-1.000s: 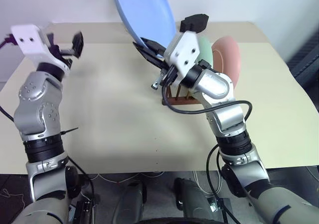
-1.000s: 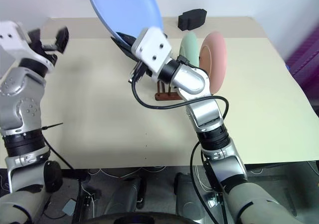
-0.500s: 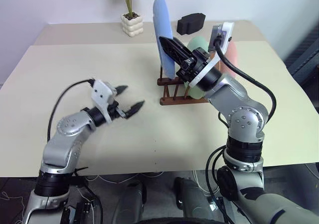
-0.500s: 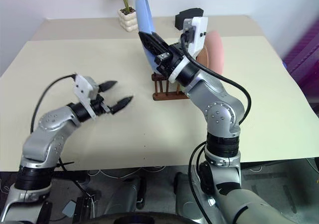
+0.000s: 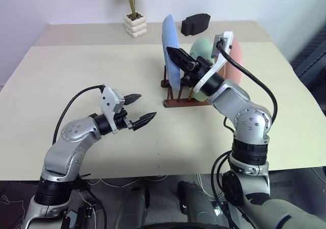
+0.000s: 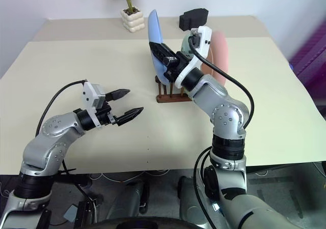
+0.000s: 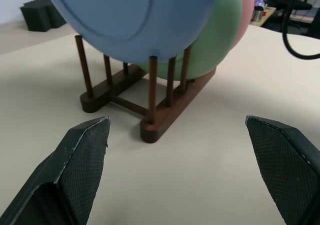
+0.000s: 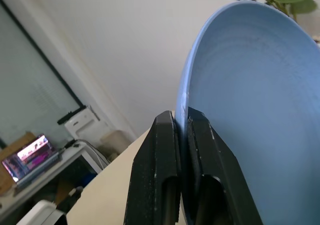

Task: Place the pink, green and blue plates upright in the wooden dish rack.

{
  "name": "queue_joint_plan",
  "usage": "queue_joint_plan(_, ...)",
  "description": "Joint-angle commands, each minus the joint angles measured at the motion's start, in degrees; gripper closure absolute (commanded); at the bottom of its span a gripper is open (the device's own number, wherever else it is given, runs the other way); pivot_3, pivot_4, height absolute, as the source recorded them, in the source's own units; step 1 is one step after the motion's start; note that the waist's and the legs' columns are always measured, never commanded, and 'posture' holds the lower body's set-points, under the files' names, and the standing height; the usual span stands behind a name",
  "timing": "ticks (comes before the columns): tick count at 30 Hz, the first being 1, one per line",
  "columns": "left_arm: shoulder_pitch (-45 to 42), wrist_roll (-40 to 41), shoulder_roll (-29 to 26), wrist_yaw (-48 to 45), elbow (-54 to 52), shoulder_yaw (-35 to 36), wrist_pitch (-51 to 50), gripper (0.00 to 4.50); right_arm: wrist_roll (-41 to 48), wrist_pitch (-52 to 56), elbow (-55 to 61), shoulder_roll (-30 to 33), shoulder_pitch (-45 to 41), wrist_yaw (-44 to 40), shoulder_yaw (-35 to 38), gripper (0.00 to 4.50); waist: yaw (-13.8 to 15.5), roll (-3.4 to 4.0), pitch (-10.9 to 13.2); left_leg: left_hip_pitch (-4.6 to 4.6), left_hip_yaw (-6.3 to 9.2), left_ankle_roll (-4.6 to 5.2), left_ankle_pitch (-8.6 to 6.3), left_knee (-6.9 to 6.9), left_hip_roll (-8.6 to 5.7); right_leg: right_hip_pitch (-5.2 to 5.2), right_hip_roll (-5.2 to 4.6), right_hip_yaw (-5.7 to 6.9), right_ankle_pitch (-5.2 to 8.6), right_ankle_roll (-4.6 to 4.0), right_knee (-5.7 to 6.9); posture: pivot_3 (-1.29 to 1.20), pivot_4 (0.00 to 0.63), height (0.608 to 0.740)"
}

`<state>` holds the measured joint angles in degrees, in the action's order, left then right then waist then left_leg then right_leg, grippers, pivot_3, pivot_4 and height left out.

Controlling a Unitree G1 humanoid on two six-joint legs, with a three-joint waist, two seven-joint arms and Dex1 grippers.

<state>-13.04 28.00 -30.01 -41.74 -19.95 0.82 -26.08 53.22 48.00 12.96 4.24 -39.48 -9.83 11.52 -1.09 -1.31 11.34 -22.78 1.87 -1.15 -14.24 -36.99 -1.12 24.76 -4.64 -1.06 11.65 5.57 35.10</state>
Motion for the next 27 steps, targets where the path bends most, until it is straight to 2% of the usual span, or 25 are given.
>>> queue_joint_plan(1, 0.1, 0.6, 0.1, -0.1, -2.4, 0.1, 0.2, 0.05, 3.0, -0.2, -0.2, -1.1, -1.3, 1.9, 1.8, 4.50, 0.0, 0.00, 0.0, 0.00, 0.00, 0.00, 0.00, 0.00, 0.00, 0.00, 0.01, 0.00, 0.00, 0.00, 0.00, 0.00, 0.150, 0.736)
queue_joint_plan(6, 0.1, 0.1, 0.3, 0.2, -2.3, 0.1, 0.7, 0.05, 4.6, 0.2, -2.2, -1.0, -1.5, 3.7, 2.6, 4.50, 0.0, 0.01, 0.0, 0.00, 0.00, 0.00, 0.00, 0.00, 0.01, 0.00, 0.01, 0.00, 0.00, 0.00, 0.00, 0.00, 0.150, 0.736)
queue_joint_plan(9, 0.2, -0.1, 0.5, 0.3, -2.4, -0.2, 0.7, 0.00, 5.0, 0.2, -2.6, -0.9, -1.4, 4.1, 2.7, 3.55, 0.0, 0.01, 0.0, 0.00, 0.00, 0.01, 0.00, 0.00, 0.01, 0.00, 0.01, 0.00, 0.00, 0.00, -0.01, 0.00, 0.150, 0.736)
queue_joint_plan(16, 0.4, -0.2, 0.6, 0.4, -2.5, 0.0, 0.8, 0.00, 4.0, -0.8, -2.5, 0.0, -1.7, 3.1, 1.7, 0.09, 0.0, 0.01, 0.0, -0.02, 0.01, 0.01, 0.00, 0.00, 0.00, 0.00, 0.02, 0.01, 0.00, 0.00, -0.02, 0.00, 0.150, 0.736)
queue_joint_plan(27, -0.1, -0.4, 0.9, 0.4, -1.9, -0.3, 1.1, 0.00, -1.1, -4.1, -0.1, 4.6, -5.4, -1.6, -1.7, 0.04, 0.0, 0.01, 0.0, -0.04, 0.01, 0.01, -0.01, 0.00, 0.00, 0.01, 0.02, 0.01, 0.01, 0.00, -0.03, 0.00, 0.150, 0.736)
